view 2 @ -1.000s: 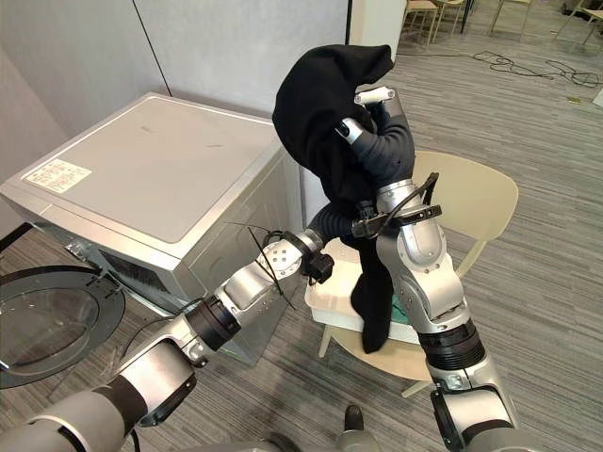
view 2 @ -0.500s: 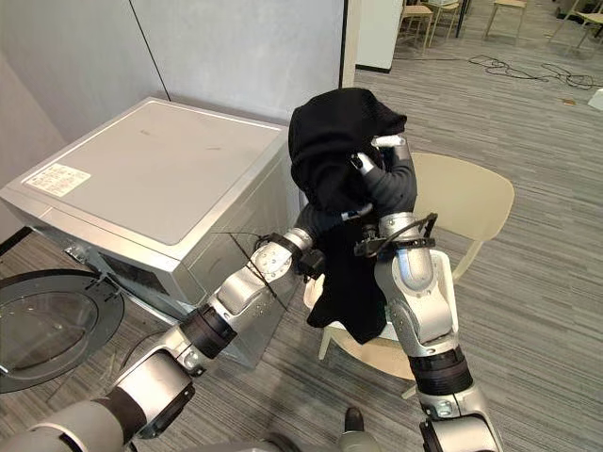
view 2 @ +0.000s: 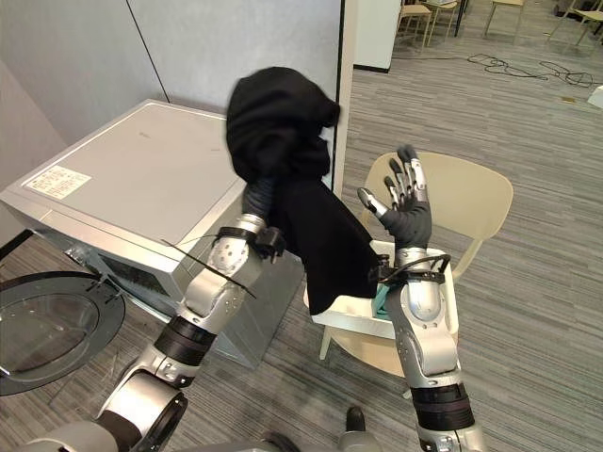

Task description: Pick up the laundry basket with both hands and put the clothes into the washing machine.

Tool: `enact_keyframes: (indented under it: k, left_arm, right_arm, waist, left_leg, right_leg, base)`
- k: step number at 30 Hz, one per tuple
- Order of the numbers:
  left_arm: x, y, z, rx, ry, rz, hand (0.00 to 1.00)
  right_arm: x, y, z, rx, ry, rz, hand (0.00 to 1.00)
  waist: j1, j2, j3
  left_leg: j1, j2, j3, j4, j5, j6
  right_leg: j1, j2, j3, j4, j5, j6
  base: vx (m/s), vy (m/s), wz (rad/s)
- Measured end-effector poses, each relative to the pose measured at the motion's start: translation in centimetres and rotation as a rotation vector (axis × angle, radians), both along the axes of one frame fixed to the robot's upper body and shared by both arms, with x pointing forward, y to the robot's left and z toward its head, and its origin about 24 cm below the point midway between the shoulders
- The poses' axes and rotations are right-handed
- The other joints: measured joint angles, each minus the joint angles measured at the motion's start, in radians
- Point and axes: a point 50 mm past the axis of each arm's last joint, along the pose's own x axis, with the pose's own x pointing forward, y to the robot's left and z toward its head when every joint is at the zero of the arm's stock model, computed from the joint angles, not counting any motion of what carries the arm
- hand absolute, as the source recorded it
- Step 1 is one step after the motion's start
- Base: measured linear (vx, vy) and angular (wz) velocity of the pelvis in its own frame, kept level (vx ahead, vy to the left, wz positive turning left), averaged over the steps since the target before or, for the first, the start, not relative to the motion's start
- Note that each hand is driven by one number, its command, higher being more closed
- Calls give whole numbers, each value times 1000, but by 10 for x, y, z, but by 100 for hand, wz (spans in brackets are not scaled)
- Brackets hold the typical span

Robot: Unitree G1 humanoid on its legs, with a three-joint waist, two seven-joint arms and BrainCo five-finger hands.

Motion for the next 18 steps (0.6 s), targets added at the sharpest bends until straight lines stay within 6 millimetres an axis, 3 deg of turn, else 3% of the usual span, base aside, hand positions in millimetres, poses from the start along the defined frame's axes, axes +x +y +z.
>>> enact_keyframes:
  k: [7,12,14,17,18]
  left_arm:
    - [-15,76,18,-86,-120,270,100]
    - [-56,135,1,-131,-135,495,100]
    - [-67,144,-2,-129,-141,536,100]
    - [-73,144,-6,-144,-142,549,100]
    - [-75,140,-8,-156,-137,539,100]
  right_arm:
    - [-22,-40,-30,-22,129,-166,0]
    - [-38,-67,-56,-74,275,-309,0]
    - [-41,-82,-71,-109,361,-382,0]
    - [-56,-120,-109,-120,583,-555,0]
    - [-70,-136,-125,-109,687,-641,0]
  waist:
    - [-3,12,3]
    - [0,15,4]
    - [10,13,5]
    - [30,25,28]
    - [31,29,51]
  left_leg:
    - [5,1,0,0,-1,-1]
    - [-19,10,-21,47,-33,0]
    - [-75,20,-61,108,-51,1]
    - [-214,46,-133,233,-59,16]
    - [-265,60,-108,294,-35,57]
  right_leg:
    - [3,2,4,-2,0,0]
    - [29,1,-13,-24,0,1]
    - [29,-2,-44,-29,1,0]
    - [22,-1,-157,-4,-12,-20]
    - [20,-3,-215,31,-44,-32]
  base:
    - [0,0,0]
    - [-27,-1,11]
    - [-35,-12,52]
    - [-82,-10,116]
    - [-91,-10,144]
